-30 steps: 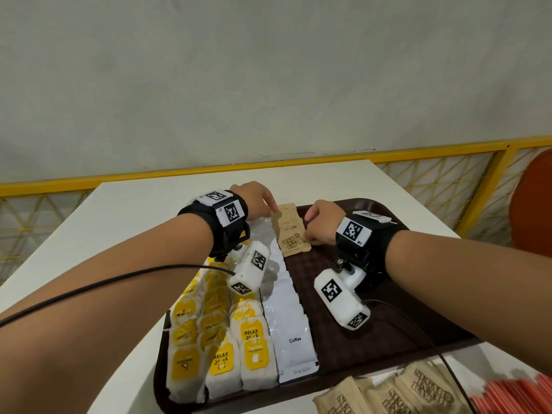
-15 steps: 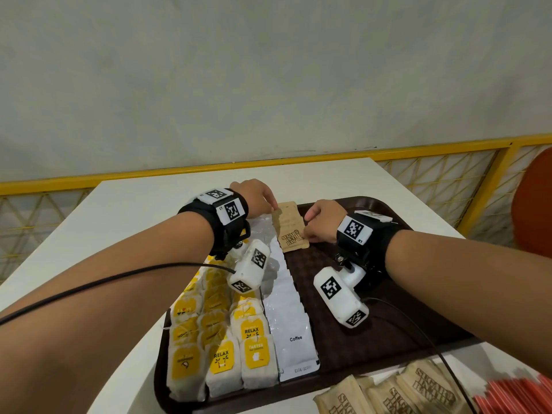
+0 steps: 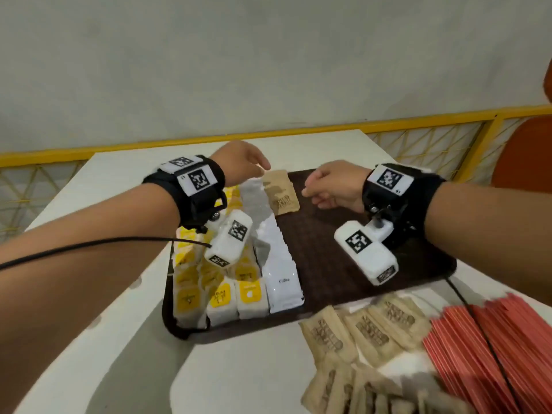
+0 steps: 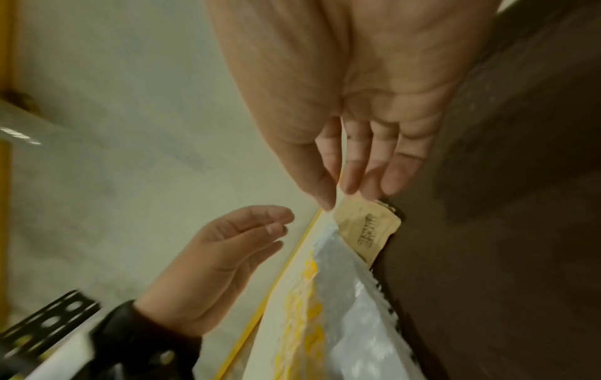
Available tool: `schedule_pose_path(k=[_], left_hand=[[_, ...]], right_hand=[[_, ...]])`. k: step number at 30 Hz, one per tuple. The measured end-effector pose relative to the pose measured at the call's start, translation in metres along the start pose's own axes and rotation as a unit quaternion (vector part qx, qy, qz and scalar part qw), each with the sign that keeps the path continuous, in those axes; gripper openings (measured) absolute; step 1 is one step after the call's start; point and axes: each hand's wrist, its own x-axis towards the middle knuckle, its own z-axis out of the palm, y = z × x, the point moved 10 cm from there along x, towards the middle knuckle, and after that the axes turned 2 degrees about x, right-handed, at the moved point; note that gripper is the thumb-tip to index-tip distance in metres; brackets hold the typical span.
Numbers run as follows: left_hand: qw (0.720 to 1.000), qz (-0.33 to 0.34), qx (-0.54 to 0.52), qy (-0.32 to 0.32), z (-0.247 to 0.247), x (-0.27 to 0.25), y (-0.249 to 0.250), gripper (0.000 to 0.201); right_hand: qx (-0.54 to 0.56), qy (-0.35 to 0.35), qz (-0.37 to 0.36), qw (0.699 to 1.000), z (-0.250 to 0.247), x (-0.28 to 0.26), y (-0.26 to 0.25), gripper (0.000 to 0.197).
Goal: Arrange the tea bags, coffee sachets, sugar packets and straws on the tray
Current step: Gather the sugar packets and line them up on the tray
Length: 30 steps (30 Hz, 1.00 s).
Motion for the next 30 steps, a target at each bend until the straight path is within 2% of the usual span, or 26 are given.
schedule_pose_path(k=[3,5,8,11,14,16,19,21,25,27,29,30], left_hand=[[0.997,0.047,-0.048,-0.026,0.000,-0.050,0.032,0.010],[0.993,0.082,-0.045,-0.068,0.013,-0.090,0.056,0.009],[0.979,0.133,-0.003,-0.154,0.049,-0.147,0.088,0.011],[0.959,0.172,0.051,-0.221,0.084,-0.190,0.106,0.022],[0.936,0.199,0.137,-0.257,0.111,-0.214,0.112,0.035],[0.928,0.192,0.173,-0.270,0.122,-0.221,0.107,0.039],[0.932,0.179,0.186,-0.254,0.127,-0.225,0.102,0.040],[0.939,0.174,0.183,-0.235,0.124,-0.224,0.101,0.043],[0.943,0.171,0.179,-0.220,0.123,-0.226,0.102,0.049],[0.940,0.168,0.193,-0.227,0.127,-0.226,0.099,0.040],[0.939,0.161,0.202,-0.226,0.128,-0.225,0.095,0.032],[0.941,0.155,0.204,-0.222,0.128,-0.224,0.093,0.035]], right_hand=[[-0.046,-0.115,-0.022,0.992,0.013,-0.065,-0.008,0.015],[-0.142,-0.172,-0.032,0.974,0.020,-0.109,0.001,0.017],[-0.359,-0.226,-0.051,0.904,0.031,-0.162,0.031,0.027],[-0.514,-0.201,-0.086,0.830,0.033,-0.186,0.049,0.034],[-0.587,-0.155,-0.109,0.787,0.026,-0.193,0.053,0.042],[-0.593,-0.151,-0.118,0.782,0.026,-0.196,0.055,0.049],[-0.557,-0.142,-0.135,0.807,0.032,-0.198,0.051,0.052],[-0.551,-0.142,-0.141,0.810,0.039,-0.198,0.050,0.057],[-0.578,-0.154,-0.160,0.785,0.057,-0.193,0.052,0.071],[-0.592,-0.154,-0.159,0.775,0.060,-0.187,0.055,0.072],[-0.617,-0.148,-0.154,0.757,0.061,-0.183,0.057,0.063],[-0.626,-0.145,-0.155,0.750,0.061,-0.183,0.057,0.054]])
